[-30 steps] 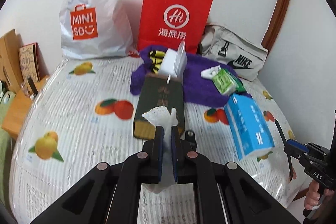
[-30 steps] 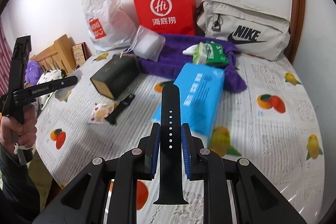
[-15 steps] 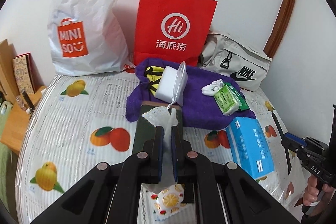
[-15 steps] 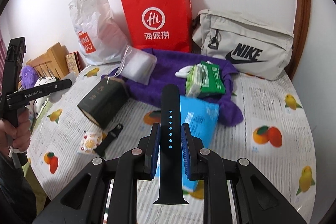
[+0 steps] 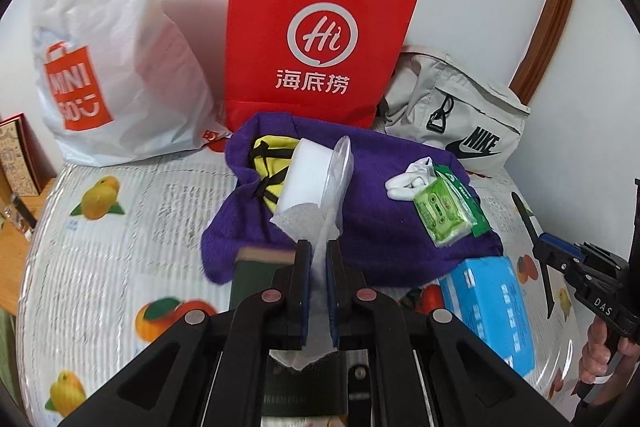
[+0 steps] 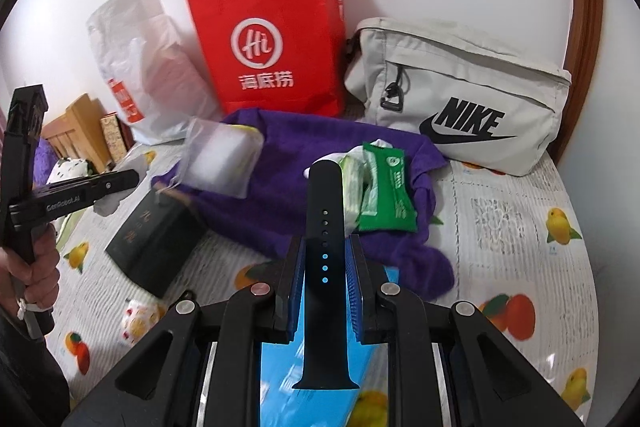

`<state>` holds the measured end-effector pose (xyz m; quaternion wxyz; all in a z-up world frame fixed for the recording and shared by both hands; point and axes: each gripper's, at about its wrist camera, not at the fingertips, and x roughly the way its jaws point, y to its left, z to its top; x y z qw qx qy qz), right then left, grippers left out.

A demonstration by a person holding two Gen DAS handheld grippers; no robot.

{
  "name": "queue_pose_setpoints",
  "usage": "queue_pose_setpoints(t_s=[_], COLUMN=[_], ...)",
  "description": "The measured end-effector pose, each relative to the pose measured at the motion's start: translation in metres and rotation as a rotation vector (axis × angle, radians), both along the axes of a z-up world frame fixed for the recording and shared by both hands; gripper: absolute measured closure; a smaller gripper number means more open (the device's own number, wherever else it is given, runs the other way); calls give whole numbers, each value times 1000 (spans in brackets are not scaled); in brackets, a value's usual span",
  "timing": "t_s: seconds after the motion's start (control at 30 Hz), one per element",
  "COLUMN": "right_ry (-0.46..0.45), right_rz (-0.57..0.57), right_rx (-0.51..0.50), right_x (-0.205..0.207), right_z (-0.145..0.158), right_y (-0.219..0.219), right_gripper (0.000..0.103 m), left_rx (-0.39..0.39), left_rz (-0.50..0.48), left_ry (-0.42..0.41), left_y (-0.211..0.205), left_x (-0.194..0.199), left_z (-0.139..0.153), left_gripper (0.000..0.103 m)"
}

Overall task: Organize soft objects
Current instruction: 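Lower the tissue onto the towel and open the left tool while the right tool releases the strap there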

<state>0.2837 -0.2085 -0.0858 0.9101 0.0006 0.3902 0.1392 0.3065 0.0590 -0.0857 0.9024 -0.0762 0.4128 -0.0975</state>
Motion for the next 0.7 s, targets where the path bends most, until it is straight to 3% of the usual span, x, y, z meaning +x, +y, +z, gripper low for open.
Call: queue_pose_setpoints(t_s=[0.7], right_ry=[44], right_rz=[13], right_rx=[-20], right_x=[77], right_z=[-28], right_y=[7], right_gripper=[83], left_rx=[-17], left_rz=[-91], left_ry=[73], left_y=[-40], left_x=[92], left_z=[-32], left_gripper=[95])
